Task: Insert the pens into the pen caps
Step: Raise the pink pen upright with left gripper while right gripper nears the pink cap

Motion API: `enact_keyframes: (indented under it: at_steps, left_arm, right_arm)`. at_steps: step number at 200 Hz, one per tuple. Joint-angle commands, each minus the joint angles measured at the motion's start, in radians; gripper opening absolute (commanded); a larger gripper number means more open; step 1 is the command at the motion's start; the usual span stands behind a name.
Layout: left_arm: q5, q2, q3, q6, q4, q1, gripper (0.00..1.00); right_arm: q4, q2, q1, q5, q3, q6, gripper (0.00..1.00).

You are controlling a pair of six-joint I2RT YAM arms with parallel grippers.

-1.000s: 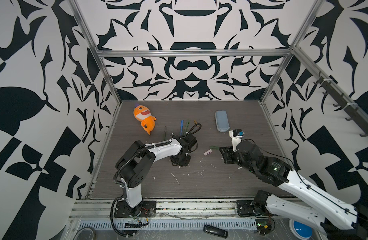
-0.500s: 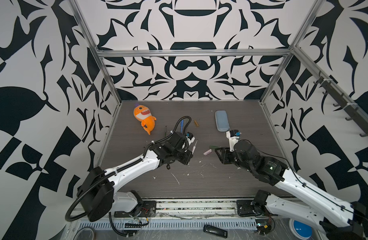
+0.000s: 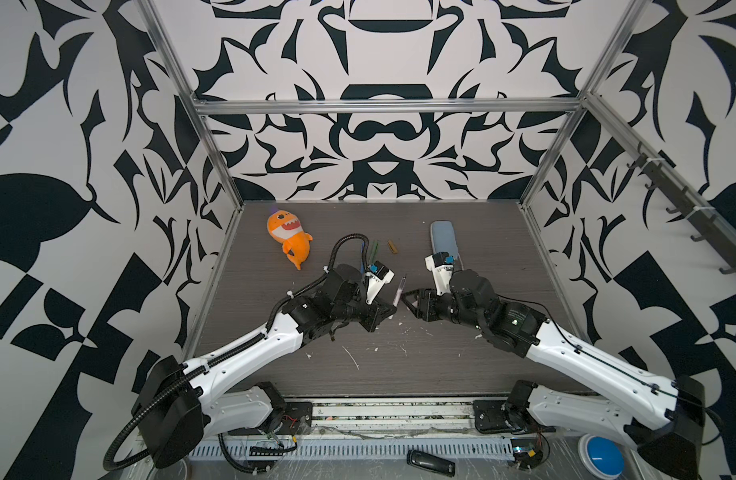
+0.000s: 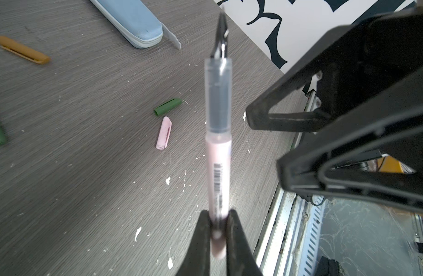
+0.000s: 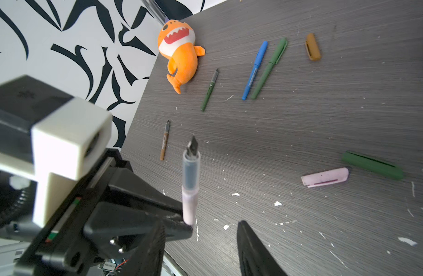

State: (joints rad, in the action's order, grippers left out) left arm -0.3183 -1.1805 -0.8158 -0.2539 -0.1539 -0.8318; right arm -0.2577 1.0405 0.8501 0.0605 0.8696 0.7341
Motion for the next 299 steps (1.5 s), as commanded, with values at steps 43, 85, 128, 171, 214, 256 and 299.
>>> enact_keyframes:
  at_steps: [43, 85, 128, 171, 214, 256, 299]
  left_arm:
    - [-0.042, 0.038, 0.006, 0.014, 0.010, -0.003, 0.00]
    - [-0.056, 0.042, 0.023, 0.008, 0.024, -0.003, 0.00]
    - [-0.062, 0.046, 0.032, 0.009, 0.039, -0.004, 0.00]
    - [-0.056, 0.045, 0.055, -0.021, 0.090, -0.002, 0.32]
    - [-0.049, 0.025, 0.061, -0.039, 0.126, -0.002, 0.23]
    - [-0.049, 0.031, 0.067, -0.063, 0.165, -0.002, 0.14]
    - [-0.058, 0.018, 0.067, -0.065, 0.178, -0.001, 0.02]
  right_arm:
    - [0.128, 0.069, -0.003, 0.008, 0.063, 0.024, 0.42]
    - [0.154, 0.099, -0.003, 0.033, 0.054, 0.041, 0.26]
    - [0.185, 0.095, -0.004, 0.044, 0.031, 0.060, 0.08]
    - [0.208, 0.082, -0.003, 0.053, 0.014, 0.080, 0.00]
    - [0.211, 0.079, -0.003, 0.064, 0.003, 0.087, 0.00]
    - [0.216, 0.080, -0.003, 0.068, -0.014, 0.093, 0.00]
    - [0.232, 0.065, -0.003, 0.071, -0.014, 0.102, 0.25]
